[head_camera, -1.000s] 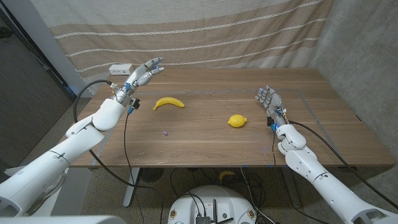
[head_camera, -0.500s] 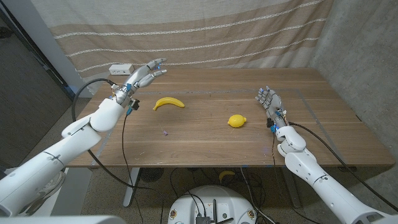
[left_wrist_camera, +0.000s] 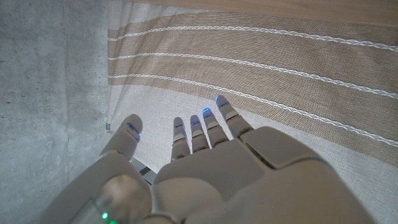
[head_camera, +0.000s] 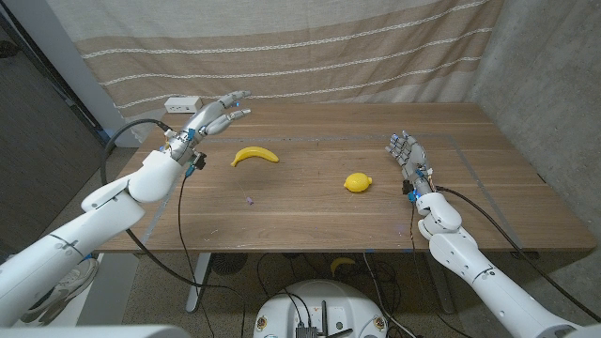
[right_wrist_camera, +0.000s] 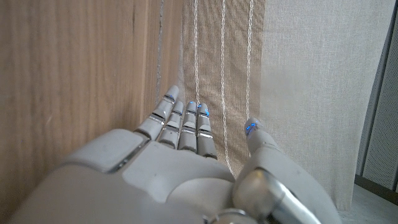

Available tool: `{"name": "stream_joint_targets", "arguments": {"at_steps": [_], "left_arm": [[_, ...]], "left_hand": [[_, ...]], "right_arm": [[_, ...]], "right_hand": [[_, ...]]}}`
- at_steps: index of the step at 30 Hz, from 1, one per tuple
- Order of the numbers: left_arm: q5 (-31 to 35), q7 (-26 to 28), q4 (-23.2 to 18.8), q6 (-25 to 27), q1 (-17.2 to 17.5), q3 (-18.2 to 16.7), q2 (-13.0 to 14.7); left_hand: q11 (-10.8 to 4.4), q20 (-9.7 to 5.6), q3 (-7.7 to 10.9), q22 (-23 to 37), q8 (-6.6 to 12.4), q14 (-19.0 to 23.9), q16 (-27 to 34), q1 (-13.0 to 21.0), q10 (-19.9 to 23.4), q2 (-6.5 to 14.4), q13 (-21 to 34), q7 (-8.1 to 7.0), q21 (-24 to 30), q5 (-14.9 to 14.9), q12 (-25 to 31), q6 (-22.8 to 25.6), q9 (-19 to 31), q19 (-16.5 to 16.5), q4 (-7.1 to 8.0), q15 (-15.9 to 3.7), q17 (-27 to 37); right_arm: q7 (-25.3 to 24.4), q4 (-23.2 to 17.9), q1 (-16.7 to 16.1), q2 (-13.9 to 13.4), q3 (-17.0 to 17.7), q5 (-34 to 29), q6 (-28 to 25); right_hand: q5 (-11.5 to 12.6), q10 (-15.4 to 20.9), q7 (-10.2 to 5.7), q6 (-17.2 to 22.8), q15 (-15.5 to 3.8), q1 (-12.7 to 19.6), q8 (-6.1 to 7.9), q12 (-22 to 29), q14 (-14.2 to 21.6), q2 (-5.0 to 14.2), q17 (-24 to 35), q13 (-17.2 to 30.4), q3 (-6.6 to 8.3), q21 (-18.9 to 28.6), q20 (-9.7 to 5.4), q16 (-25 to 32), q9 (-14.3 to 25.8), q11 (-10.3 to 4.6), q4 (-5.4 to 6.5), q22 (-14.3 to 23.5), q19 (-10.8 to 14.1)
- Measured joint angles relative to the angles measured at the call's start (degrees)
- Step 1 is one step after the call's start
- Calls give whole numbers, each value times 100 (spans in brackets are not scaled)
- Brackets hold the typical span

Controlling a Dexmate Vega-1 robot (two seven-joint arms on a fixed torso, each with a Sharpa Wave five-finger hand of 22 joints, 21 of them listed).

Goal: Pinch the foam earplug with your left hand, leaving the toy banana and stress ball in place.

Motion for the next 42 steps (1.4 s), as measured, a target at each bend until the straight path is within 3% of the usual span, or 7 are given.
{"name": "stream_joint_targets", "arguments": {"at_steps": [29,42], "left_arm": [[468,-465,-786,519,1168,-1176,371],[760,-872,-1104,638,1515,-1678,516]], "left_hand": [[-31,0,1,0,-25,-2,-28,0,31,0,30,-30,0,0,-52,30,-1,0,-48,-1,0],[-104,-34,24,-1,-46,-177,-73,108,-168,-108,29,-125,-89,0,-119,18,-1,-162,-245,-11,0]], "right_arm": [[3,-43,-96,66,-38,-73,167],[-115,-152,-191,69,-40,-146,231]], "right_hand": [[47,-1,31,31,-14,0,0,0,13,0,-26,-1,-8,-64,-22,0,0,0,-39,0,21],[47,10,11,51,-32,0,0,0,31,0,-25,-1,-8,-64,-22,0,28,11,-39,0,21]]}}
